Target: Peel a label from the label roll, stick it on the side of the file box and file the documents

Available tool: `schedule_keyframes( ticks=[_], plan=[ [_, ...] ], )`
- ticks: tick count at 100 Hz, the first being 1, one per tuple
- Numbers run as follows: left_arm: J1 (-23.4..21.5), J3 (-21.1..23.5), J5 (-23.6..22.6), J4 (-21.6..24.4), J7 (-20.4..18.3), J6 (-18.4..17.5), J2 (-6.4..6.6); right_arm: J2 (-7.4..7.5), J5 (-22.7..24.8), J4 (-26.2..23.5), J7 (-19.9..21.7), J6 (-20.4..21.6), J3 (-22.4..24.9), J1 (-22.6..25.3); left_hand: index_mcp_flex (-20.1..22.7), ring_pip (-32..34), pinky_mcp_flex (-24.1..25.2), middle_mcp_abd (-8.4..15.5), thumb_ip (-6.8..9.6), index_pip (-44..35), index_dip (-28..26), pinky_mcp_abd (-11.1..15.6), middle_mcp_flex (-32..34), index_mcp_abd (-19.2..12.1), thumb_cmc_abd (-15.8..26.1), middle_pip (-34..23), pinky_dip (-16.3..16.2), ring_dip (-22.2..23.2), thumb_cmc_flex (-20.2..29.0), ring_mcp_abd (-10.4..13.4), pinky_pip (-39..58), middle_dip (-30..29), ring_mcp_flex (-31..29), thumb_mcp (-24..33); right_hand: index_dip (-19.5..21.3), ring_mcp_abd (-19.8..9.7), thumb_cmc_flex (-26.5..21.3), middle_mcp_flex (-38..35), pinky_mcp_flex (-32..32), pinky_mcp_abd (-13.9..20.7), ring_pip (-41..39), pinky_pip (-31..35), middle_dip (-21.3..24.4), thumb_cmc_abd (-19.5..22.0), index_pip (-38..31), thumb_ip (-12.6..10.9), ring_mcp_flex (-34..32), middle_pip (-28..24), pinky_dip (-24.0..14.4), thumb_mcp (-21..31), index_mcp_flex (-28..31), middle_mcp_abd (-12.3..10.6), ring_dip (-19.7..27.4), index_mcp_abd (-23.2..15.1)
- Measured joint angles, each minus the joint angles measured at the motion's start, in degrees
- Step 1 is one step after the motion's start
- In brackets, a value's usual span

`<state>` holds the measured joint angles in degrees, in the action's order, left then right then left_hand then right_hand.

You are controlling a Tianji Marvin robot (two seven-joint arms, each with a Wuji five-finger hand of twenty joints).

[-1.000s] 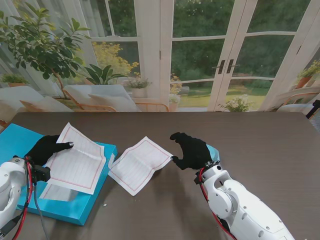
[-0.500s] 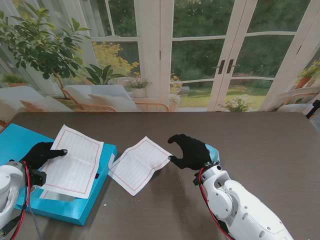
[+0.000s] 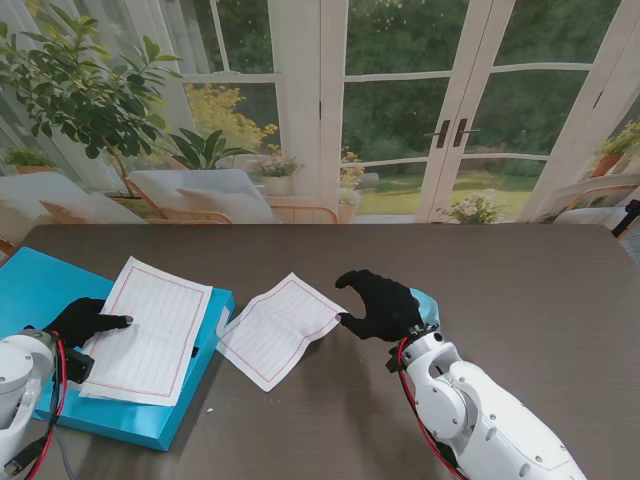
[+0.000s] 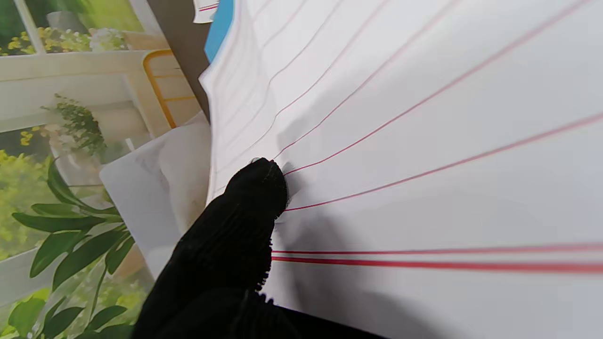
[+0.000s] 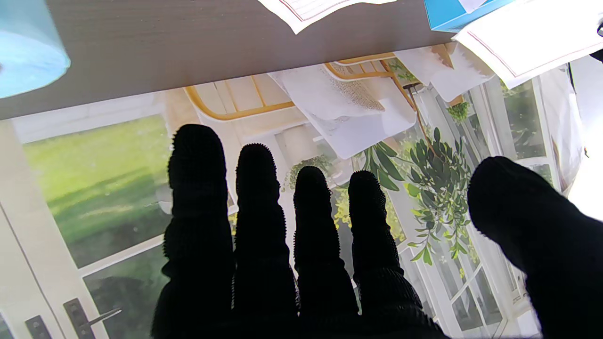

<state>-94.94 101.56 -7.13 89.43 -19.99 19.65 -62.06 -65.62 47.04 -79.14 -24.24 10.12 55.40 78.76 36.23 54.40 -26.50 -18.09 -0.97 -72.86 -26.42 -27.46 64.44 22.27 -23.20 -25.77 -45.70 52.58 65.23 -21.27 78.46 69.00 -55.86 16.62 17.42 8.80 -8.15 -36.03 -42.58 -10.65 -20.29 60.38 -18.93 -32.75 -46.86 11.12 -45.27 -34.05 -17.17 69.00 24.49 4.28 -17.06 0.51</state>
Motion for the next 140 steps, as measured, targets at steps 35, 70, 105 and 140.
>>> schedule_keyframes(
  ticks=[35,70,105,140],
  plan=[
    [-0.10,-0.93,-8.46,-0.88,0.42,0.50,0.63,0.04,-0.35,0.00,0.53,0.70,0.02,0.19,-0.45,0.05,0.04,0.00,0.00,-0.30,-0.02,0.01,-0.01,0.01,0.05,0.00,-0.37,0.00,0.02,0.00,0.00,0.05,0.06,0.00,0.00,0.00,0.01,-0.63,0.00,0.00,-0.51,0.00,0.00,0.76,0.00,0.00,-0.04,-0.44,0.00,-0.01,-0.01,0.00,0.00,0.25],
    [0.54,-2.84,-10.13,-3.35,8.57,-1.03,-0.38,0.10,-0.78,0.14,1.17,1.60,-0.02,0.24,-0.62,0.07,2.26,0.00,0.00,-0.31,-0.04,0.05,-0.72,0.01,0.05,0.06,-0.41,-0.12,0.02,-0.40,0.00,0.05,2.48,0.00,0.00,0.00,0.47,-0.63,0.00,0.00,-0.67,0.00,0.00,1.44,0.00,0.00,-0.06,-0.44,0.00,-0.04,-0.02,0.00,0.00,0.36],
    [1.85,-5.30,-13.90,-5.08,8.93,-0.41,-0.43,0.19,-1.22,0.17,1.88,2.37,-0.02,0.34,-1.21,0.07,2.28,0.00,0.00,-0.66,-0.33,0.13,-1.48,0.01,0.17,0.07,-0.41,-0.61,0.02,-0.41,0.00,0.19,2.53,0.00,0.00,0.00,0.47,-0.63,0.00,0.00,-0.71,0.00,0.00,2.30,0.00,0.00,-0.06,-0.44,0.00,-0.04,-0.03,0.00,-0.27,0.42],
    [2.47,-6.93,-16.75,-5.54,6.91,2.63,0.19,0.21,-1.76,0.46,2.34,3.07,-0.09,0.32,-4.73,0.07,4.03,0.22,0.00,7.18,-2.65,2.00,-7.52,-0.63,0.18,0.96,-0.41,-1.47,0.03,-0.37,0.00,-0.11,5.71,0.11,0.00,0.00,0.47,-0.63,0.00,-0.01,-0.71,0.00,0.00,2.30,0.00,0.00,-0.06,-0.44,0.00,-0.04,-0.03,0.00,-0.27,0.66]
  ],
)
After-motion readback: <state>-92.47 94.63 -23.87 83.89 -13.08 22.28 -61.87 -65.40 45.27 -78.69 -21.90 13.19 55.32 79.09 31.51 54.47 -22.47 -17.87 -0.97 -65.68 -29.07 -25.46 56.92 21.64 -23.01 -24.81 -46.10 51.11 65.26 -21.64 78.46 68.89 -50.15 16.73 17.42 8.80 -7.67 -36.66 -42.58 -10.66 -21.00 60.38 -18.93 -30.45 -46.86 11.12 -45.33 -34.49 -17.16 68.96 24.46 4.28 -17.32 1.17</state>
